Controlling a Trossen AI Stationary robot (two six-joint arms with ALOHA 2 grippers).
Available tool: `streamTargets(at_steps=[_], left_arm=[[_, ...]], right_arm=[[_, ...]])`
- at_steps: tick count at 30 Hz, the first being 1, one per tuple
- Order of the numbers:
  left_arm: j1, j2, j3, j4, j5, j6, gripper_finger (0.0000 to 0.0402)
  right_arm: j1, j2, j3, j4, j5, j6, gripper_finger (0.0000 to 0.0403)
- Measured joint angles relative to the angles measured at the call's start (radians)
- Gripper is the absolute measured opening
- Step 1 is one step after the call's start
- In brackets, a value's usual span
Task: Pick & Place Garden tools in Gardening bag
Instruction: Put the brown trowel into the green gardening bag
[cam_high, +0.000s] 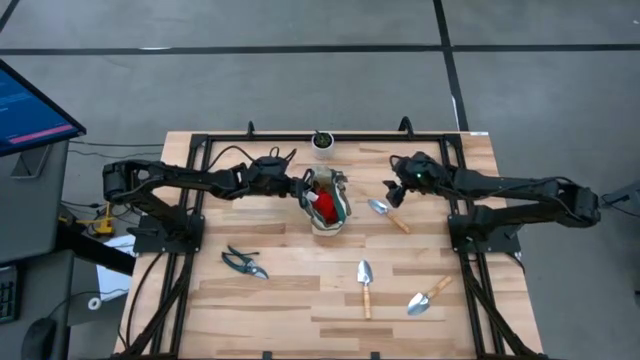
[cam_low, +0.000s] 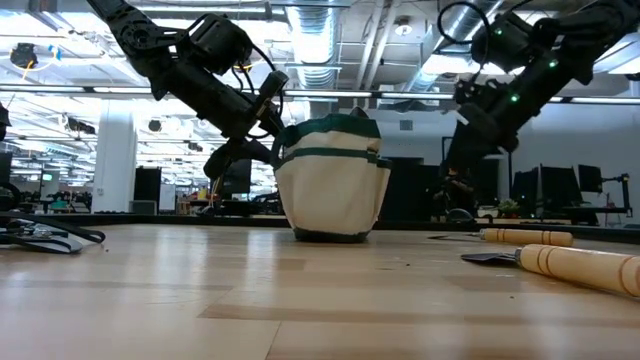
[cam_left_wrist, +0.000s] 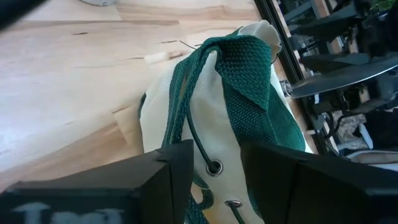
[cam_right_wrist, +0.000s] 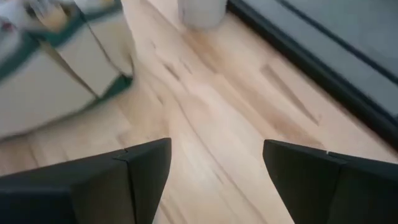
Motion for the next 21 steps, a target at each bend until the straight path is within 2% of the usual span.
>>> streamTargets(at_steps=[11, 16, 21], left_arm=[[0.000, 0.000, 0.000, 0.000, 0.005, 0.033, 0.0135], [0.000, -0.008, 0.000, 0.008, 0.061, 0.074, 0.0169], [-0.001, -0.079, 0.001, 0.016, 0.071, 0.133, 0.0212]], right_arm=[[0.015, 0.003, 0.000, -0.032, 0.000, 0.020, 0.0246], [0.015, 0.003, 0.000, -0.032, -0.009, 0.020, 0.0248], [0.015, 0.003, 0.000, -0.032, -0.024, 0.020, 0.0256]])
